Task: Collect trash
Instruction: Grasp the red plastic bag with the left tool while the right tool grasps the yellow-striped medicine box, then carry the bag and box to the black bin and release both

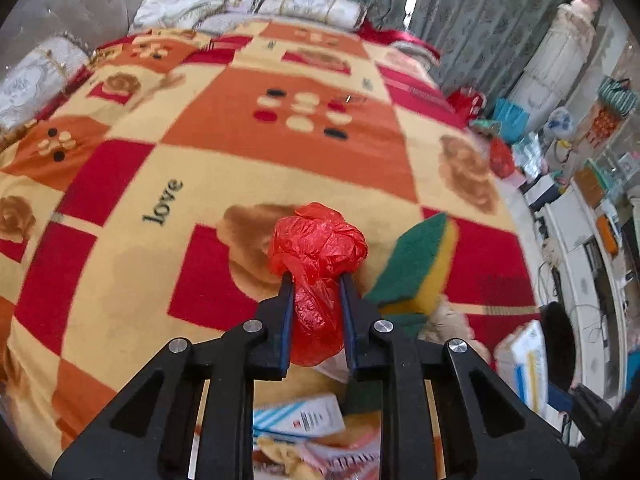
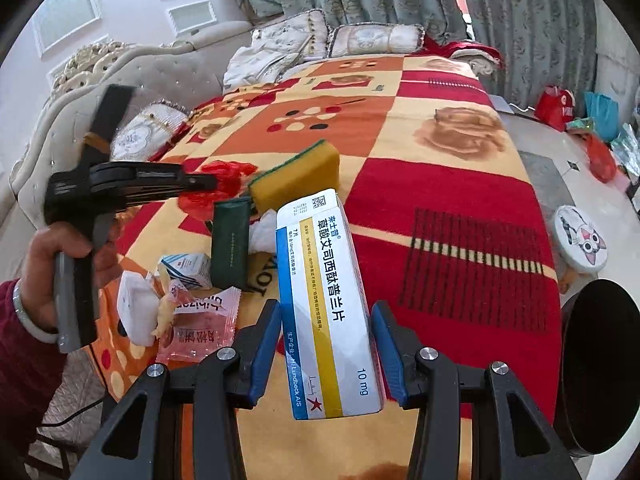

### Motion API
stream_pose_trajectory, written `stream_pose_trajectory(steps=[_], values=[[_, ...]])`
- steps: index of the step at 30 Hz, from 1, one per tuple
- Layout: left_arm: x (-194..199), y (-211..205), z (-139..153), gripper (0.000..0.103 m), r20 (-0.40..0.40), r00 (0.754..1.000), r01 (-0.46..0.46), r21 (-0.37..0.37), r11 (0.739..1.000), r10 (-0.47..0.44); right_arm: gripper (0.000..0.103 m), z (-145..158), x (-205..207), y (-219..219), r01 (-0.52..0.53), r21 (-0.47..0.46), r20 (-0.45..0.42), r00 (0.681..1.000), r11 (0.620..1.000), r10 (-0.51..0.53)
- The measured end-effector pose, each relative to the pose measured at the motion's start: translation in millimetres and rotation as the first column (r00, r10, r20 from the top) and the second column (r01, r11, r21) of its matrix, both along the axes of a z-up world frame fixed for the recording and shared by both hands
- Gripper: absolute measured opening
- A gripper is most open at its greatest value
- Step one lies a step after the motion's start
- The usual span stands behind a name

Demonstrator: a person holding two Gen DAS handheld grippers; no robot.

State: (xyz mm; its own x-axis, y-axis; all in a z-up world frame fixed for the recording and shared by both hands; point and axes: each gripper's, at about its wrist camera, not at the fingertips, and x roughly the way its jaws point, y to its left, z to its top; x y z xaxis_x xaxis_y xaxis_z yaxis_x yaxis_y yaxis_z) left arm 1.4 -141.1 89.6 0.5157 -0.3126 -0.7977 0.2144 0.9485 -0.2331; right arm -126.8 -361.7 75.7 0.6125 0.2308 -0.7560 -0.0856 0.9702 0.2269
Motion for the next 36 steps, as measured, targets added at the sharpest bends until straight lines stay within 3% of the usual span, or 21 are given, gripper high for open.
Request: stream_pose_trajectory(steps=[4,9,26,36], values=[[-28,-3,28,0.018,0.054,0.998,0.030,-0.027,0.999,-0.029,0.045,1,-5,-5,0.025,0.003,0.011,1.000,1.000,-0.025],[-59,-25,40,0.018,0.094,0.992,0.086,-0.021,0.996,-0.083,0.045,3,-12,-13,0.066,-0.005,0.022,0.998,0.998,-0.066],[-123,-137,40,0.018,0.113,0.958,0.268,-0.023,0.963,-0.264,0.045,18,-55,-86,0.231,-0.013,0.057,0.971,0.973,-0.230],[-138,-206,37,0.018,0.104,0.927,0.365,-0.030,0.931,-0.360,0.045,20,-81,-150,0.357,-0.027,0.059,0.933,0.934,-0.355]])
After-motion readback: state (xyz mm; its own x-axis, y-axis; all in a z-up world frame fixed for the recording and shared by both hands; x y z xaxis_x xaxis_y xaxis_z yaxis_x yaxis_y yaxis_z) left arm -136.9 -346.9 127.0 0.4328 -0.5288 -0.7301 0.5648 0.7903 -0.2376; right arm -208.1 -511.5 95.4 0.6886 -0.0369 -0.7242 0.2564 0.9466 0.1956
